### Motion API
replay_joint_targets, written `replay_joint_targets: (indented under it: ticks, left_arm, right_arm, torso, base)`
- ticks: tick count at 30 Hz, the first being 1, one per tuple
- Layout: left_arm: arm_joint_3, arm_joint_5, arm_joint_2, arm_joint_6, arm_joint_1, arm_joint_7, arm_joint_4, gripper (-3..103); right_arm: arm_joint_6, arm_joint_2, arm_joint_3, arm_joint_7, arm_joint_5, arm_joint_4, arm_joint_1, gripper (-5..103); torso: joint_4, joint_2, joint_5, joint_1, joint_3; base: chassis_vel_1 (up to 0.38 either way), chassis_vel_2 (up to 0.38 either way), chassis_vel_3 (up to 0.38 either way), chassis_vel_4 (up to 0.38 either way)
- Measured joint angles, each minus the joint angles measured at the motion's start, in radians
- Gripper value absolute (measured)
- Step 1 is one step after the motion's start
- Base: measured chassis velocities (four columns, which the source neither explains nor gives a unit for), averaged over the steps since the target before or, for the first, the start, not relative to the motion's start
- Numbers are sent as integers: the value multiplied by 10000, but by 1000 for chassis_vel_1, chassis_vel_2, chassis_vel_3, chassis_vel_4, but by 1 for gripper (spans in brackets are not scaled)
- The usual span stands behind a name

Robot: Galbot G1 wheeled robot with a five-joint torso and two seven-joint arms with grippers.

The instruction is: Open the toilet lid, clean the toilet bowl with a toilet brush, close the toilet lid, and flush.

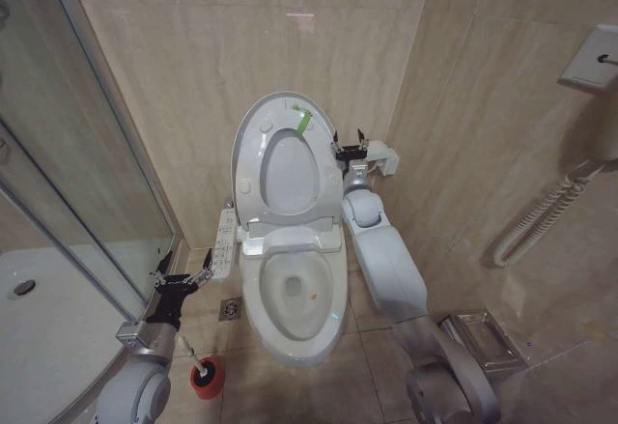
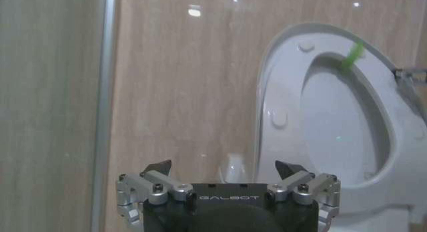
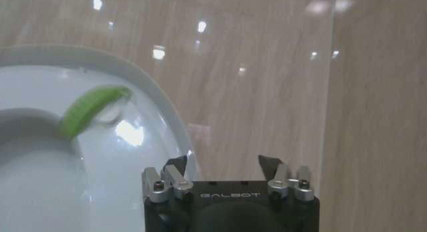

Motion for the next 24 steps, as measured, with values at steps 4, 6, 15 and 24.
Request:
replay_joint_targets:
  ticks: [4, 6, 15, 24]
  left_arm:
    - [7, 0, -1, -3, -3, 5, 1, 100]
    - [6, 0, -1, -3, -3, 4, 2, 100]
    - [5, 0, -1, -3, -3, 3, 1, 100]
    - [5, 0, -1, -3, -3, 3, -1, 100]
  right_arm:
    - [-100, -225, 53, 85, 245, 769, -624, 85]
    - [-168, -348, 53, 105, 369, 1121, -917, 85]
    - [373, -691, 145, 141, 1555, 2728, -1883, 100]
    - [239, -1231, 359, -119, 2456, 4480, -3079, 100]
  torso:
    - [-4, 0, -9, 1, -1]
    - [-4, 1, -9, 1, -1]
    - [3, -1, -8, 2, 0]
    - [-12, -1, -8, 1, -2]
  base:
    - [0, 0, 0, 0]
    - [0, 0, 0, 0]
    - [0, 0, 0, 0]
    - [0, 0, 0, 0]
